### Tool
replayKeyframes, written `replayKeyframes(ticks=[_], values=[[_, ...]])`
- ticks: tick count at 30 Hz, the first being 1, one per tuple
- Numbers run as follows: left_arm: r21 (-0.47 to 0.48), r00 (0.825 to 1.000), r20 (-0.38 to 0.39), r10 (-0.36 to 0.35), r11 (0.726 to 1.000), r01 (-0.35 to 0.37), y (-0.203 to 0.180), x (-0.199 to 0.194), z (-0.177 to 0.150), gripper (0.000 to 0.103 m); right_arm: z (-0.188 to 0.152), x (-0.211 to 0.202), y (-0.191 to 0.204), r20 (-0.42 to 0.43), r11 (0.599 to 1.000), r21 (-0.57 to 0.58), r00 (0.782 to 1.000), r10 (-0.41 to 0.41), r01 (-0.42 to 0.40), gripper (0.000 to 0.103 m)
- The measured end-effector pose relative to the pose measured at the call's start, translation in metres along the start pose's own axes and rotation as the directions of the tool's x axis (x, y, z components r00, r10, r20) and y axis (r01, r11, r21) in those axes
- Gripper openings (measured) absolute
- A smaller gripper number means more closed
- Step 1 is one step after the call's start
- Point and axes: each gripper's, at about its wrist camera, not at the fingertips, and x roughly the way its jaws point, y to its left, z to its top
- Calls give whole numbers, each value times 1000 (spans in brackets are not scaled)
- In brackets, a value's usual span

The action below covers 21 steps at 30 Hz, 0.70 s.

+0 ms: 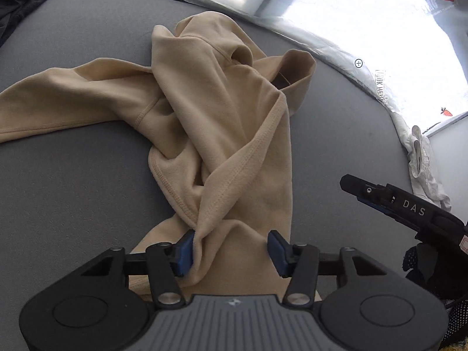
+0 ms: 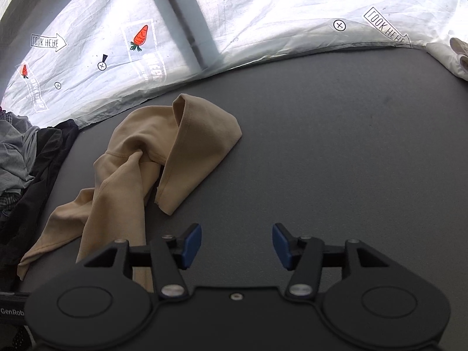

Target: Fold clothes

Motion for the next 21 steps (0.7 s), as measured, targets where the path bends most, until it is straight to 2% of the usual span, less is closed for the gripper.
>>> replayKeyframes(ticks=[3, 5, 9, 21], values=[[-50, 999, -2, -53, 997, 53, -4, -14, -10, 36, -5, -10, 2, 1, 1000, -6, 1000, 23, -23, 55], [-70, 996, 5, -86, 994, 87, -8, -23, -19, 36, -7, -13, 4, 1, 999, -7, 999, 34, -34, 56], [-70, 995, -3, -98, 993, 97, -12, -29, -28, 36, -10, -15, 8, -3, 999, -11, 999, 52, -52, 56], [-91, 995, -24, -98, 991, 95, -1, -25, -19, 36, -11, -9, 23, -21, 998, -25, 998, 54, -55, 56]])
